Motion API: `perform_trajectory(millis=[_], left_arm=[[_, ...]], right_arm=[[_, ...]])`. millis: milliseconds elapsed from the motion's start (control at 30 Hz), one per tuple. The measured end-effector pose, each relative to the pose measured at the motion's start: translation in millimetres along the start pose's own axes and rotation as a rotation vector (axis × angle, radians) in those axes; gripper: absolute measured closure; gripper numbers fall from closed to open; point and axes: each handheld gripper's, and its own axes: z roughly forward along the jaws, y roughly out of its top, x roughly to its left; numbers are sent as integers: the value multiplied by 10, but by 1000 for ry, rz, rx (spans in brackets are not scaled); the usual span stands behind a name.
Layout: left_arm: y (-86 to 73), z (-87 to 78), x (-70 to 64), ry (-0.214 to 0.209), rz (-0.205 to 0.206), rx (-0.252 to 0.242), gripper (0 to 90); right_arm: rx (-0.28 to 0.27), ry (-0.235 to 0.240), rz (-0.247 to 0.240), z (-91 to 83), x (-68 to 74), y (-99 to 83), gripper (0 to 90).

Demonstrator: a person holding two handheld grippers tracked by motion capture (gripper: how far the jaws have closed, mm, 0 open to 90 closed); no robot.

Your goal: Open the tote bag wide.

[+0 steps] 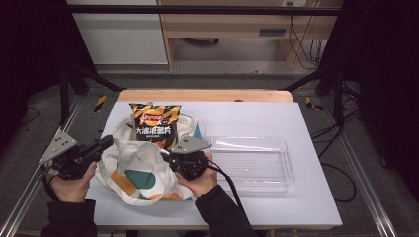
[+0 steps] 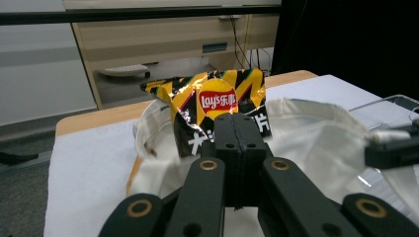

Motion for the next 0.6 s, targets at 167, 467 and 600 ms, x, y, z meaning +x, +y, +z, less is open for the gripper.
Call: perform_trajectory(millis=[167,467,600], left_arm=[[86,137,4,-14,-8,18,900],[-84,343,-39,-31,20,127,900],[-163,372,-34,-31,18,156,900]], right_arm=[[20,28,-21,42,99,-68,840],[20,58,-14,13,171,-205,840],[26,65,-1,17,168,-270,840]])
